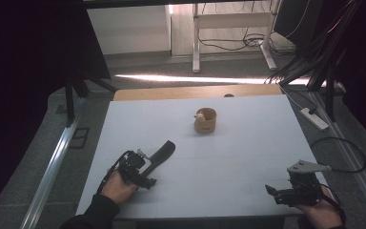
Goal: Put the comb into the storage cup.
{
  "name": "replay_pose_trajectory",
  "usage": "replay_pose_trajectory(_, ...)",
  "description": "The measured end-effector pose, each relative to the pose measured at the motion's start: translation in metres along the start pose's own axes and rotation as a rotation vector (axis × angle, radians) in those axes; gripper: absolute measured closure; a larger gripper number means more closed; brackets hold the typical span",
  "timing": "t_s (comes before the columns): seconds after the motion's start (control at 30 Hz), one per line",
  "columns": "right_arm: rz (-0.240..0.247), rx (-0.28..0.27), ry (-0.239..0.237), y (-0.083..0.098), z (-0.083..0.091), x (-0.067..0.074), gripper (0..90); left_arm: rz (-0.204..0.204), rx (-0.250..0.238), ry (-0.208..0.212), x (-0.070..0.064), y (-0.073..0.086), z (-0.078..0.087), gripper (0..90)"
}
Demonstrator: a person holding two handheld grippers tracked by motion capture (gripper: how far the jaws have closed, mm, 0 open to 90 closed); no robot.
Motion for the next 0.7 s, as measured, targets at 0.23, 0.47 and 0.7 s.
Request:
replay_pose_trajectory(0.23,0.001,0.001,0.0,0.0001,-0.0002,0.0,3.0,-0.02,0.025,-0.03,-0.0015,-0.0001,-0.0023,0.0)
replay_pose_trajectory(0.47,0.002,0.001,0.0,0.0,-0.0003,0.0002,3.0,-0.019,0.039,-0.036,-0.0019,-0.0007,-0.0018,0.0)
replay_pose_trajectory(0.7,0.002,0.001,-0.002,0.0,-0.0003,0.0003,3.0,0.001,0.029,-0.044,-0.0029,-0.0036,0.004,15.2)
Point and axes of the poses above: each handheld gripper's, and its own axes: z roughly backward along the jaws, y roughly out of its underside, x roughly to its left, the point moved 8 cm from there along -z, roughly forward along the jaws, and after that the axes turned 11 degrees about -x, right-handed, at the moved point
